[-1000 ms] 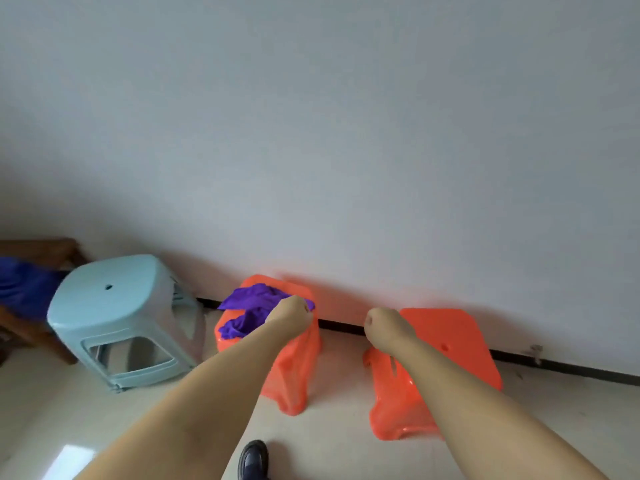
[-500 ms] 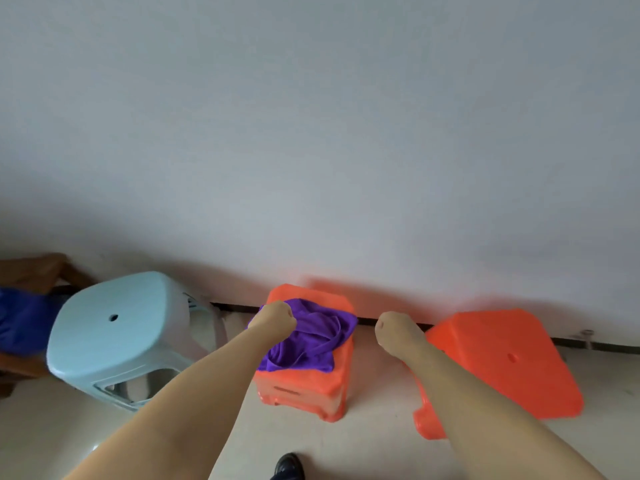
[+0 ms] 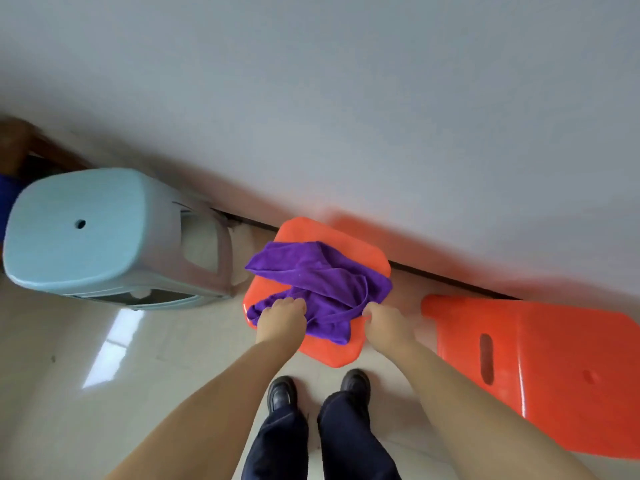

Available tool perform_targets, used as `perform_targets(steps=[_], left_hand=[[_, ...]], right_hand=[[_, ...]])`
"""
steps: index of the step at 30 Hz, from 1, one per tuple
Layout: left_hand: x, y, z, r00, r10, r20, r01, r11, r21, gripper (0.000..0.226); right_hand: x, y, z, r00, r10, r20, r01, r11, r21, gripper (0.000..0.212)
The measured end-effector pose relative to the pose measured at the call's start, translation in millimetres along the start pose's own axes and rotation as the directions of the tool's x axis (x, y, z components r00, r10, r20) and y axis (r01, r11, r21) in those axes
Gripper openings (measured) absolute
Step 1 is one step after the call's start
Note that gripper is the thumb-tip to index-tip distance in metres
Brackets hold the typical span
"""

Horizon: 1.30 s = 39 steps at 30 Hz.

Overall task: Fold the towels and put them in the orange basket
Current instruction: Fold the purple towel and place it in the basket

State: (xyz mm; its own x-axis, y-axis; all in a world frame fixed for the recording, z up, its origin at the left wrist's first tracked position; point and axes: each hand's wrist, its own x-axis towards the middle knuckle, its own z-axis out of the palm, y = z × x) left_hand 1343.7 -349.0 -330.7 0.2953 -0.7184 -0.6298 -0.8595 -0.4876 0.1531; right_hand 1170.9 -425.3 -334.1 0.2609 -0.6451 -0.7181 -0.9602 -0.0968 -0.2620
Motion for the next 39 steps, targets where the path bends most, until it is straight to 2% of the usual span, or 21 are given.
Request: perform_targets(steps=[3,6,9,11,13,14,16,17,18,20,22,23,24,28,30,32,34,37,39], left_hand=[[16,-12,26,0.993,0.057,0.1,-0.083,0.958,0.276,0.034],[18,-31,41,0.996,0.059,0.072,-0.083,0.917,0.39,0.056],[31,-51,56,0.986,0.161,-0.045,-0.125,0.891,0.437,0.046],[39,-56,53,0.968,0.244,-0.067,-0.193,0.883,0.427,0.035],[44,-55,43,0.956,0.287,-0.063,-0.249,0.905,0.344,0.029],[46,-53,37,0.962,0.27,-0.047,-0.252,0.939,0.232,0.026],[49,-51,23,0.995,0.086,-0.05,-0.089,0.994,-0.067,0.009],[52,-49,18,0.999,-0.01,-0.047,-0.001,0.971,-0.238,0.006],[54,-48,13,0.995,-0.079,-0.064,0.048,0.92,-0.39,0.007],[56,-46,-1,0.978,-0.165,-0.129,0.056,0.798,-0.6,0.006],[57,-45,-21,0.981,-0.192,-0.02,0.108,0.635,-0.765,0.014],[56,-47,-26,0.985,-0.157,0.077,0.154,0.568,-0.808,0.022],[52,-46,-34,0.982,-0.095,0.166,0.191,0.553,-0.811,0.031],[25,-37,-50,0.896,0.118,0.428,0.219,0.72,-0.658,0.052],[14,-28,-56,0.841,0.177,0.511,0.204,0.772,-0.602,0.042],[4,-22,-65,0.825,0.199,0.528,0.203,0.768,-0.607,0.044],[-10,-18,-78,0.826,0.228,0.516,0.232,0.697,-0.678,0.05],[-32,-15,-98,0.83,0.306,0.466,0.237,0.563,-0.792,0.027],[-41,-21,-104,0.842,0.329,0.427,0.221,0.51,-0.831,0.025]], right_hand=[[31,-5,20,0.997,-0.066,0.029,0.064,0.997,0.04,0.038],[47,-10,41,0.994,-0.044,0.102,0.028,0.987,0.157,0.043],[56,-11,55,0.993,0.003,0.121,-0.031,0.973,0.229,0.044],[58,-9,57,0.99,-0.024,0.138,0.004,0.99,0.14,0.041],[60,-3,54,0.987,-0.046,0.151,0.049,0.999,-0.019,0.032],[60,1,51,0.987,-0.049,0.153,0.063,0.994,-0.088,0.027],[60,5,46,0.989,-0.056,0.139,0.074,0.989,-0.124,0.016],[60,5,43,0.99,-0.065,0.123,0.075,0.994,-0.077,0.009],[59,2,38,0.993,-0.067,0.093,0.068,0.998,0.002,0.015],[59,-6,29,0.998,-0.061,-0.025,0.065,0.978,0.197,0.036],[58,-17,10,0.98,-0.005,-0.198,0.08,0.925,0.372,0.042],[60,-20,2,0.966,0.022,-0.259,0.096,0.896,0.433,0.041],[59,-25,-11,0.953,0.045,-0.3,0.108,0.874,0.475,0.038],[54,-37,-47,0.936,0.015,-0.351,0.184,0.829,0.528,0.023],[46,-48,-61,0.931,-0.036,-0.362,0.238,0.813,0.532,0.014],[36,-61,-74,0.918,-0.071,-0.39,0.296,0.778,0.554,0.015],[21,-72,-88,0.902,-0.083,-0.424,0.347,0.723,0.597,0.02],[-3,-80,-112,0.878,-0.063,-0.474,0.394,0.657,0.642,0.024],[-12,-83,-127,0.86,-0.045,-0.509,0.42,0.628,0.655,0.025]])
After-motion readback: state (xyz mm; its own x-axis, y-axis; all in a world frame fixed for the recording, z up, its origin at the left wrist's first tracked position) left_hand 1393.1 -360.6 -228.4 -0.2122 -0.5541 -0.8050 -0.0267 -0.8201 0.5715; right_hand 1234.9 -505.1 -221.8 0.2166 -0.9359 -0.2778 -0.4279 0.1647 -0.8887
